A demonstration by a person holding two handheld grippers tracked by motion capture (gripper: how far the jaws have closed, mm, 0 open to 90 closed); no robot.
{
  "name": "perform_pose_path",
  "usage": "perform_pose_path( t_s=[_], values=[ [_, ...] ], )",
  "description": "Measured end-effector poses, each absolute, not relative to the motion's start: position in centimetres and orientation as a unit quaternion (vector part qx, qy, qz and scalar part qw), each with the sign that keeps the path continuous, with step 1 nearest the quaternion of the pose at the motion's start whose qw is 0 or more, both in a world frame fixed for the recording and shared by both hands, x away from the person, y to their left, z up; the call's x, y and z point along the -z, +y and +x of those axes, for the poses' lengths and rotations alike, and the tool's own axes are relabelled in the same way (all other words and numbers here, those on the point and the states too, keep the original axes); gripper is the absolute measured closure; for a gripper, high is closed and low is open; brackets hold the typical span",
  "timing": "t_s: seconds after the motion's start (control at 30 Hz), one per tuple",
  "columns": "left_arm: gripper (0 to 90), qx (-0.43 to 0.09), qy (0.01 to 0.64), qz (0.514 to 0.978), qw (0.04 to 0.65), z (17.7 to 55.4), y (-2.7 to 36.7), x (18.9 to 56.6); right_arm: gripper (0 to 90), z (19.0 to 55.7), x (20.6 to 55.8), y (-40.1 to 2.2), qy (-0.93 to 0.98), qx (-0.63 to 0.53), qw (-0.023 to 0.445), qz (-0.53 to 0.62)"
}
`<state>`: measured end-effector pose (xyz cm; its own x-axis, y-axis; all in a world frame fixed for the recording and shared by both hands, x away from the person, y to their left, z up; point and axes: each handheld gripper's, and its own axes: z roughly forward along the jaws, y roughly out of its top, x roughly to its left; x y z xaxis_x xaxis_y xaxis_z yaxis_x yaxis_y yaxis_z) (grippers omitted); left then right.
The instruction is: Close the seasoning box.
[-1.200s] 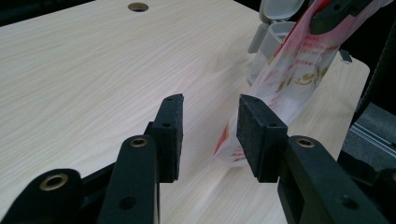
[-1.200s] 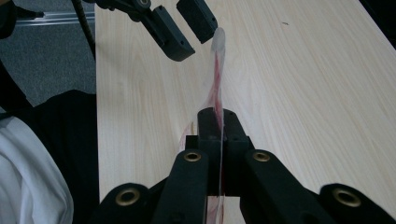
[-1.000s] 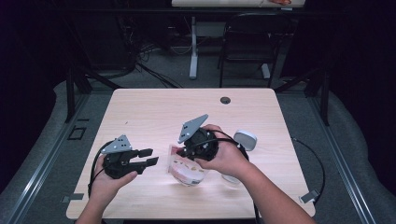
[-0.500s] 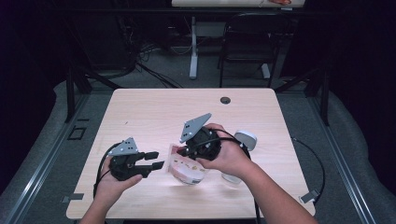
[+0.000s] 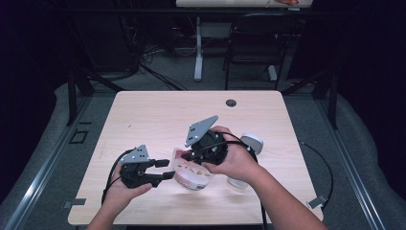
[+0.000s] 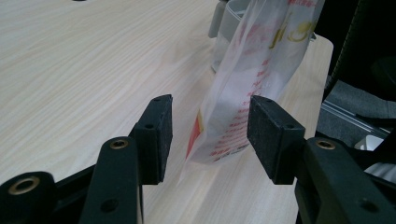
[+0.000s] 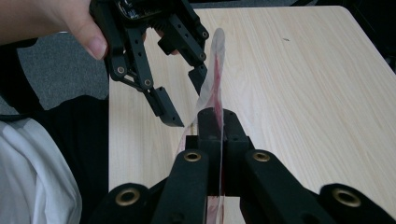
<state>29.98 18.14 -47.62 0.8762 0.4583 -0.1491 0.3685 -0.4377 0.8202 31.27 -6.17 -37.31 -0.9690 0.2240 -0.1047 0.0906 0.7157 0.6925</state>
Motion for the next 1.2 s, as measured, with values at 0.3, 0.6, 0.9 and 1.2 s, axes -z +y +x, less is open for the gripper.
perform_pose_path(
  t_s=[0.3,0.6,0.9,1.2],
  values=[
    [51.1,-0.04,0.236,0.85,0.469,30.1,17.6,48.1,89.9,31.2,36.9,-6.1,0.922,-0.367,0.094,0.079],
    [51.1,-0.035,0.224,0.857,0.463,30.0,17.0,48.5,89.9,31.2,36.9,-5.9,0.923,-0.367,0.093,0.074],
    [50.5,-0.026,0.217,0.86,0.461,30.1,16.8,49.0,89.9,31.2,36.8,-5.9,0.923,-0.366,0.092,0.069],
    [45.9,-0.017,0.21,0.861,0.463,30.3,16.4,49.7,89.9,31.1,36.7,-5.8,0.923,-0.368,0.093,0.067]
  ],
)
